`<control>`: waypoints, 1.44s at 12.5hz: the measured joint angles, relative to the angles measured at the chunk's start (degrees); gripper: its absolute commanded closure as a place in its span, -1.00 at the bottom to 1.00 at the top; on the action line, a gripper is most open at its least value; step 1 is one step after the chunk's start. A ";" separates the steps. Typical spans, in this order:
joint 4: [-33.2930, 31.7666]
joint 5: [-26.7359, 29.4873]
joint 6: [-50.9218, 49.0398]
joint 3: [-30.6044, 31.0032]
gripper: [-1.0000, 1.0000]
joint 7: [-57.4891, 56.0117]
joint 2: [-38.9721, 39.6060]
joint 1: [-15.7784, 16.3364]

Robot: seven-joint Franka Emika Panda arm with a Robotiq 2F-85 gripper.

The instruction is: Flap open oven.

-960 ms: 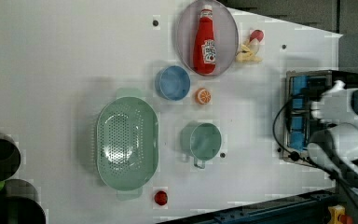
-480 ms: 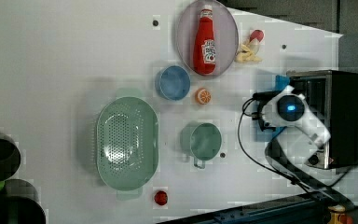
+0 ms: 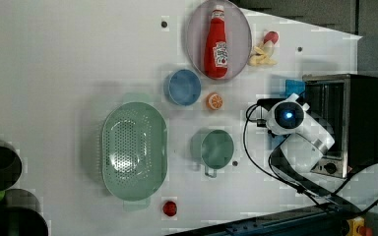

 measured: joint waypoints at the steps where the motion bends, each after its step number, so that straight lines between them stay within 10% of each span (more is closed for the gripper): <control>1: -0.11 0.08 -0.03 0.15 0.65 0.62 -0.14 -0.10; 3: 0.11 1.82 0.17 -0.13 0.65 1.14 -0.42 0.10; 10: 0.11 35.17 -2.60 0.12 0.65 1.49 -22.63 -0.15; 18: 10.30 49.04 -25.67 -0.20 0.65 1.59 -41.23 -0.01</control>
